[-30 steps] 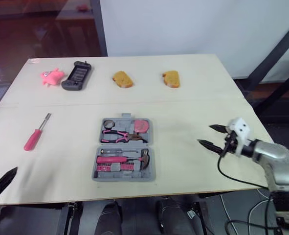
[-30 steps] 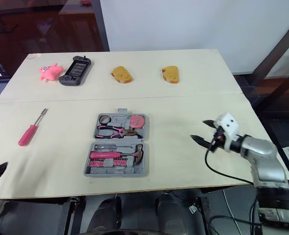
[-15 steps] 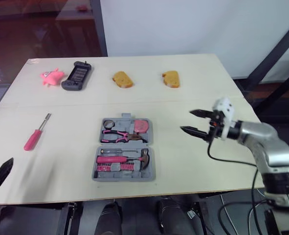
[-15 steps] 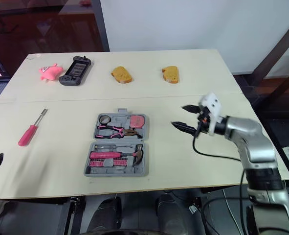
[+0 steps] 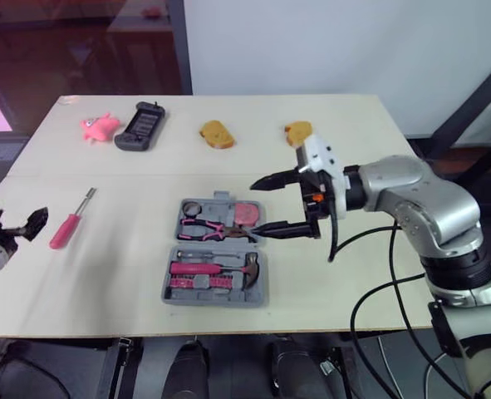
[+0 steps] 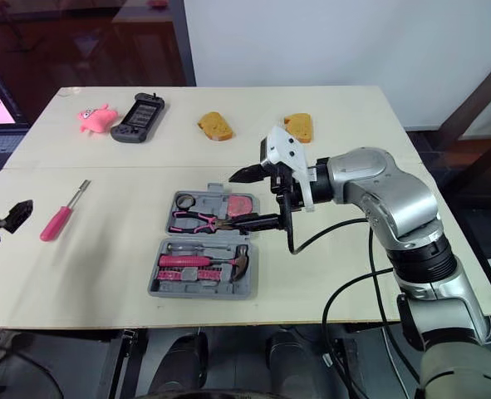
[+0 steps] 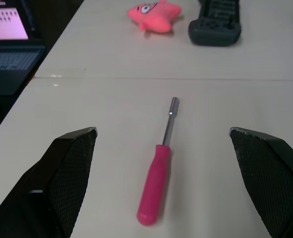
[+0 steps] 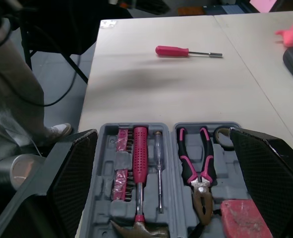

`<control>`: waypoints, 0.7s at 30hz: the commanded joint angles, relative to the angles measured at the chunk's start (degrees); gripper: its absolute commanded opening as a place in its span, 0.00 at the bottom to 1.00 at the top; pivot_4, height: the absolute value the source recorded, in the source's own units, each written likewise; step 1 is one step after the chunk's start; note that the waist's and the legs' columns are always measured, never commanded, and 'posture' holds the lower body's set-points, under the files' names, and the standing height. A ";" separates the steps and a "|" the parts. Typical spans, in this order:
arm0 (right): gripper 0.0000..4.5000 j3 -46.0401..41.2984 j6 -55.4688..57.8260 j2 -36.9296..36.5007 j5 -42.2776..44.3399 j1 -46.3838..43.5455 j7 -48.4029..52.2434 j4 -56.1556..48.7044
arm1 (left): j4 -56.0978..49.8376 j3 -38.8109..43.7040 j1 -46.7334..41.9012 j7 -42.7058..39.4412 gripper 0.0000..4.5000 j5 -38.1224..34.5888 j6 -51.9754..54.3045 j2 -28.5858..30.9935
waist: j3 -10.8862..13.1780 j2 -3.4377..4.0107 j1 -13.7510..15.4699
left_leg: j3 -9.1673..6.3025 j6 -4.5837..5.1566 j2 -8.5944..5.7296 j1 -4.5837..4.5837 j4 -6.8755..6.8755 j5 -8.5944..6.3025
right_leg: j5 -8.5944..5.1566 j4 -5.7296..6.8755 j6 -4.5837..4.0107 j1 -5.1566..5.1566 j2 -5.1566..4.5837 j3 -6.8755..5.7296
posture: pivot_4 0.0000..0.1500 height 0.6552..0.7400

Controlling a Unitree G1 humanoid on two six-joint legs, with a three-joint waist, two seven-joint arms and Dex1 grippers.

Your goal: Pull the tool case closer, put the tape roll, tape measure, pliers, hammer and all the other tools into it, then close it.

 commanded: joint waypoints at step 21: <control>0.99 -7.43 10.47 -6.38 5.02 3.38 -12.57 -12.46 | 65.13 -21.99 -42.53 -2.63 1.00 23.28 -20.24 -4.35 | 0.00 -0.02 0.16 | -0.05 0.00 0.00 -0.10 0.08 0.01 | 0.05 0.08 0.07 -0.01 0.01 -0.08 | 1.00 1.00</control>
